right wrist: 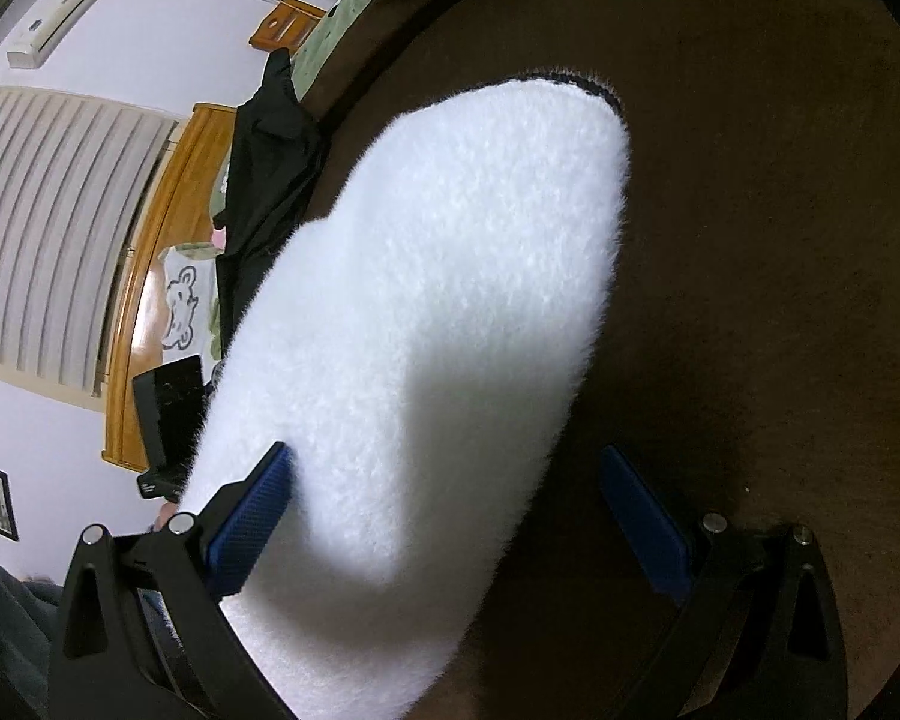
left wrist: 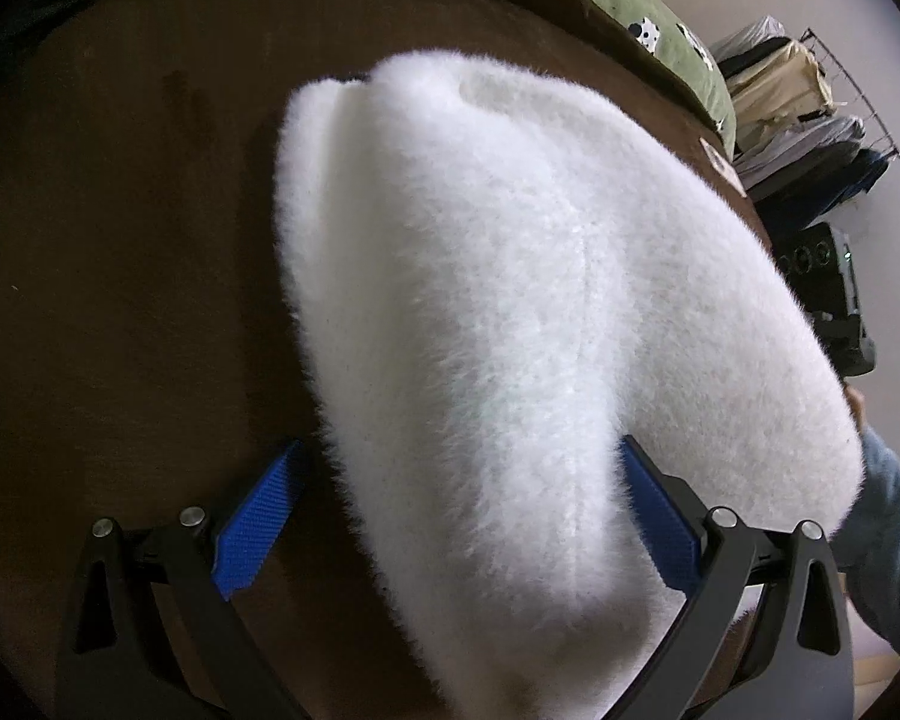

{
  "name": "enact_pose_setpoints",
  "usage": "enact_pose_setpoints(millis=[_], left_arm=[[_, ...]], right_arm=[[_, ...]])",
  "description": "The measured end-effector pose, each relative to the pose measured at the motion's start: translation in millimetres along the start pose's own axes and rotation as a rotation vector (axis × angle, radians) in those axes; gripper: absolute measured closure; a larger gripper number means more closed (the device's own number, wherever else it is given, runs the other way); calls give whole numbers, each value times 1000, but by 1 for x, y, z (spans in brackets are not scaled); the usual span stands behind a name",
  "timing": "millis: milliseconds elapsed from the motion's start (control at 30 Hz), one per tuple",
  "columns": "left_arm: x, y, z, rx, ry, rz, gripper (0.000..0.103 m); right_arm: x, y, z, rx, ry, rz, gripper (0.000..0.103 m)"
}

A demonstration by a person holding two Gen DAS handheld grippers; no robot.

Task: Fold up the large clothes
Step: 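Slide both tools under the white cardigan bundle from its sides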

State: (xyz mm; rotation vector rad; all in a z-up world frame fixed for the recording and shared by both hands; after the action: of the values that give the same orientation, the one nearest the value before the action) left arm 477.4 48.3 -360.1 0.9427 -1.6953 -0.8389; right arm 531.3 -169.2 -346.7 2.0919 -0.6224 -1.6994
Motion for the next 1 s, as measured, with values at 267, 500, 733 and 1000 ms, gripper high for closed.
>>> enact_pose_setpoints(millis=[267,500,733,1000], left_arm=[[-2,-4,2,-6,11,54,5],[5,-9,-5,-1,37,76,5],[13,-14,-14,-5,58,93,5],[23,-18,-25,0,13,127,20]], right_arm=[[0,-3,-2,-22,-10,-13,4],[-5,-13,-5,-43,-20,-20,4],[-13,-25,-7,-55,-22,-28,4],[-21,-26,-8,-2,19,11,25]])
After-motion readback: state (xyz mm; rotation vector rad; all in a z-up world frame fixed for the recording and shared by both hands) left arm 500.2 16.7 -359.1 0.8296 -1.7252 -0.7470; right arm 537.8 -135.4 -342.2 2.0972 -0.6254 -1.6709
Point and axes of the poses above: each gripper's, at about its wrist camera, not at the fingertips, and y roughly against the way its jaws point, x to its right, z to its underside, the point moved 10 cm from there along -y, roughly the way its jaws point, and after that the axes turned 4 degrees about -z, right-handed, at the moved point
